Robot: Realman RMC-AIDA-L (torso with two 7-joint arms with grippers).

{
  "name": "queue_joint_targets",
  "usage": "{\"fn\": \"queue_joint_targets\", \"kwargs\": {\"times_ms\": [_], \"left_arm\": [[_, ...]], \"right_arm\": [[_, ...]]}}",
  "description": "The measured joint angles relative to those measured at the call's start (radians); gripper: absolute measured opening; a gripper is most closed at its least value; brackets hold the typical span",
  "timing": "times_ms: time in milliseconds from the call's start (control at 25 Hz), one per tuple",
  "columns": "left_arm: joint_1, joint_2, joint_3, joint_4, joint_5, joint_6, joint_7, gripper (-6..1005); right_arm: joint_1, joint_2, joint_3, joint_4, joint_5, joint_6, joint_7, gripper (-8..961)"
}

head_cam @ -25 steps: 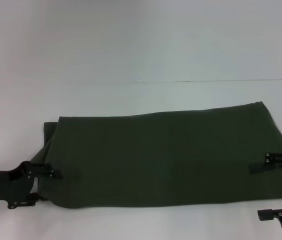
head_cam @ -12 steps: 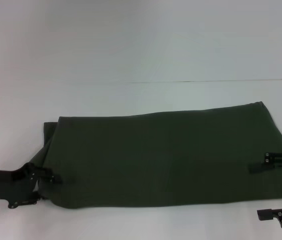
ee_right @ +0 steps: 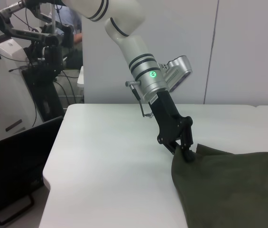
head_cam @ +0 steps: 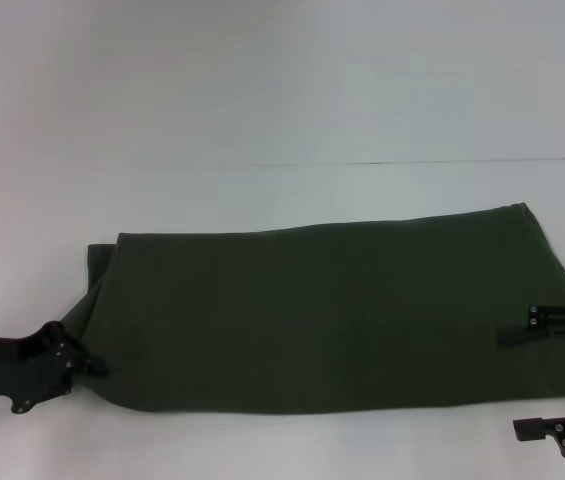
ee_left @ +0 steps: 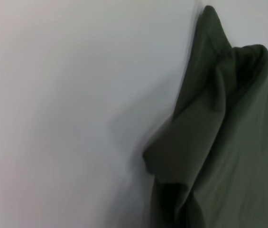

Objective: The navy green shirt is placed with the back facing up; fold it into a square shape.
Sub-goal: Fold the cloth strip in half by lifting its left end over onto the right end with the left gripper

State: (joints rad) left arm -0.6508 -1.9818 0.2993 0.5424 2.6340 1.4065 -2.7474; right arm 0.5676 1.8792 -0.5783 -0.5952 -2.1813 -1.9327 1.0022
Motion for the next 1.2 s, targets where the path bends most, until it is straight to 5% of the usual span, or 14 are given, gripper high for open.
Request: {"fn": "queue_joint_targets", "kwargs": {"times_ms": [360,640,1200], "left_arm": [[0.004,-0.002,-0.002,0.0,-0.005,0.001,0.005,44],[0.01,-0.002,-0.003,0.016,-0.005,0.002,0.009,44],[0.087,0.049,-0.098,0.186,-0.011,0.121,0.039,45]], "right_arm": [[0.0,0.0,0.0,0.001,0.0,0.0,0.0,924],[-0.002,0.0,0.001,0.004,0.0,0.0,0.001,924],[-0.003,0.007,0.008,0.009,0.0,0.028,0.029,925]]}}
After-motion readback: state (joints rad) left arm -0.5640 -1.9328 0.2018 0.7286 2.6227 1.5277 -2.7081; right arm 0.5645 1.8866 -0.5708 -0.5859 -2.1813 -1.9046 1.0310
